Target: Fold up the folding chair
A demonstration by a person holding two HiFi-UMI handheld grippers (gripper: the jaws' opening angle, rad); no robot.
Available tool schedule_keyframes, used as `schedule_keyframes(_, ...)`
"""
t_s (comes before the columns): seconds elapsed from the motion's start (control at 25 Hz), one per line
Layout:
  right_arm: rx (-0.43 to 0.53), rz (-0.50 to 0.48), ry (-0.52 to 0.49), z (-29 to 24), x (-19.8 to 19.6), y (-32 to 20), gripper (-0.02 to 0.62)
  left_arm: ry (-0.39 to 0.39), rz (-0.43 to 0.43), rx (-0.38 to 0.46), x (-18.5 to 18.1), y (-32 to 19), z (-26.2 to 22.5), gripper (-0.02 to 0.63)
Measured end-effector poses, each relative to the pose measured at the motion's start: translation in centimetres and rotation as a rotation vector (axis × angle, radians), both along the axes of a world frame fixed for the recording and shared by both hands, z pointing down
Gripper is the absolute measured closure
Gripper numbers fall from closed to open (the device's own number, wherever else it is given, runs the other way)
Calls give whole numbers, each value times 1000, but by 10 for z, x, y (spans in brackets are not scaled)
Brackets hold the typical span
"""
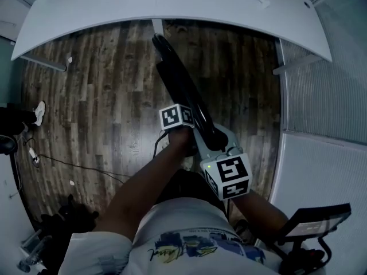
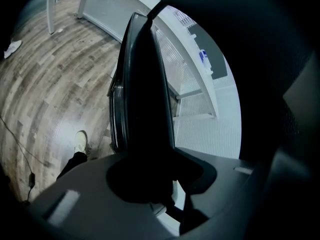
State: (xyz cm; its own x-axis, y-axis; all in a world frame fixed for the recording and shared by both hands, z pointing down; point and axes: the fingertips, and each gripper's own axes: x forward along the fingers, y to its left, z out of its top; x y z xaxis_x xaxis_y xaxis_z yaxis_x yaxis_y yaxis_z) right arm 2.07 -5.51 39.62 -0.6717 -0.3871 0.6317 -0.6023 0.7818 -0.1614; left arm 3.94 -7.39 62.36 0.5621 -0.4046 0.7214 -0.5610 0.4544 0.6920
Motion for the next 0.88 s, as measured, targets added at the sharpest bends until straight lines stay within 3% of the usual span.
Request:
schedule_keyframes(0.52, -21, -151, 8, -1, -117, -17, 500, 20, -158, -13, -118, -17, -2, 471)
schedule_keyframes(0.88, -30, -250, -3, 2, -161, -39, 500, -2, -245, 22, -168, -43, 3, 471)
